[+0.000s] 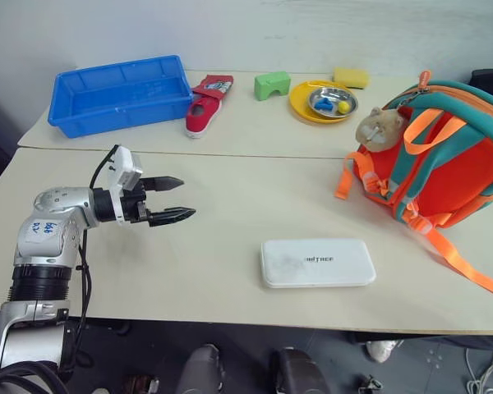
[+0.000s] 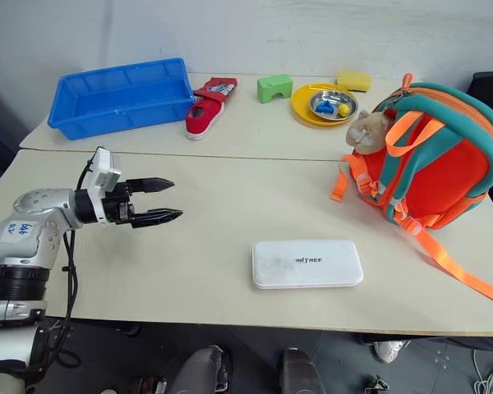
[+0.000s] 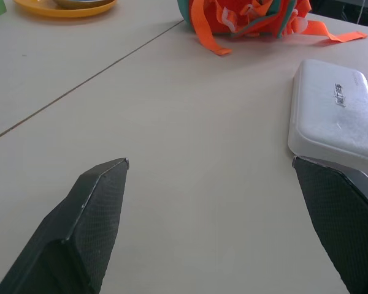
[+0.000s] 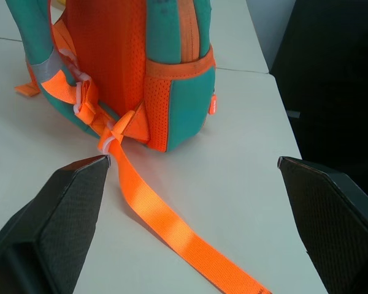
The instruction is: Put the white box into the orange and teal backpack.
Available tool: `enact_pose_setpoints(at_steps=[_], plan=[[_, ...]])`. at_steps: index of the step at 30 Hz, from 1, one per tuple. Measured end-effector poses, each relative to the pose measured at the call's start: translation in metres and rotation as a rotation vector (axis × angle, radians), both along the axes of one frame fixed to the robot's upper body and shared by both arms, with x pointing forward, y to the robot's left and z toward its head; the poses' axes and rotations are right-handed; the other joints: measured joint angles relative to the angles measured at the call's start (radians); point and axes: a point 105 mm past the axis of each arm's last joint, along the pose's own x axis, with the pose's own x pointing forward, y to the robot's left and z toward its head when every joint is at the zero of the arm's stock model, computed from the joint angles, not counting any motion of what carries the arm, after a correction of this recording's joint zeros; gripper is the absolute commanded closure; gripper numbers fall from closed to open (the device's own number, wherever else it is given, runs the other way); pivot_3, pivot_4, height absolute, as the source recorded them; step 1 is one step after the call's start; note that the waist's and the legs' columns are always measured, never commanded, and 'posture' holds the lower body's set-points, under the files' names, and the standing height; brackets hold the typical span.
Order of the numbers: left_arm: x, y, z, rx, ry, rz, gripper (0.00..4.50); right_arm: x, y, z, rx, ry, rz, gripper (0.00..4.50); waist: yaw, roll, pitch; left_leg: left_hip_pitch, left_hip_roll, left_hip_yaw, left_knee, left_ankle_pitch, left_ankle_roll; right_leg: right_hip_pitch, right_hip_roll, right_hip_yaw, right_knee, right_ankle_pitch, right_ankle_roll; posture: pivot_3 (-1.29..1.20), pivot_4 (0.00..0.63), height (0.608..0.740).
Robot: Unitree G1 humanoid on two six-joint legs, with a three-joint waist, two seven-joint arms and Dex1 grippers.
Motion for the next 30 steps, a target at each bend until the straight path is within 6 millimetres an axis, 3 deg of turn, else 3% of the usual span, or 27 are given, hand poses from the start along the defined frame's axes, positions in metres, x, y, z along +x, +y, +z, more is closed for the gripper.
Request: enact_pose_setpoints(at_steps=[18, 22, 30], plan=[[0.000, -0.004, -0.014, 0.040, 0.008, 0.028, 0.00, 0.011, 0.004, 0.001, -0.026, 0.015, 0.021, 0.02, 0.000, 0.000, 0.000, 0.000, 0.000, 0.000, 0.000, 0.000, 0.000, 0.000, 0.000, 0.000, 0.000, 0.000, 0.000, 0.00, 0.150, 0.740], [-0.006, -0.014, -0.014, 0.056, 0.018, -0.013, 0.83, 0.022, 0.031, -0.009, -0.074, 0.082, 0.132, 0.91, -0.002, 0.000, 0.000, 0.000, 0.000, 0.000, 0.000, 0.000, 0.000, 0.000, 0.000, 0.000, 0.001, 0.000, 0.000, 0.00, 0.150, 0.740], [-0.031, -0.056, -0.035, 0.111, 0.079, -0.210, 3.13, 0.050, 0.080, -0.027, -0.127, 0.179, 0.376, 3.57, 0.000, 0.000, 0.000, 0.000, 0.000, 0.000, 0.002, 0.000, 0.000, 0.000, 0.000, 0.001, 0.001, 0.000, 0.000, 0.00, 0.150, 0.740]])
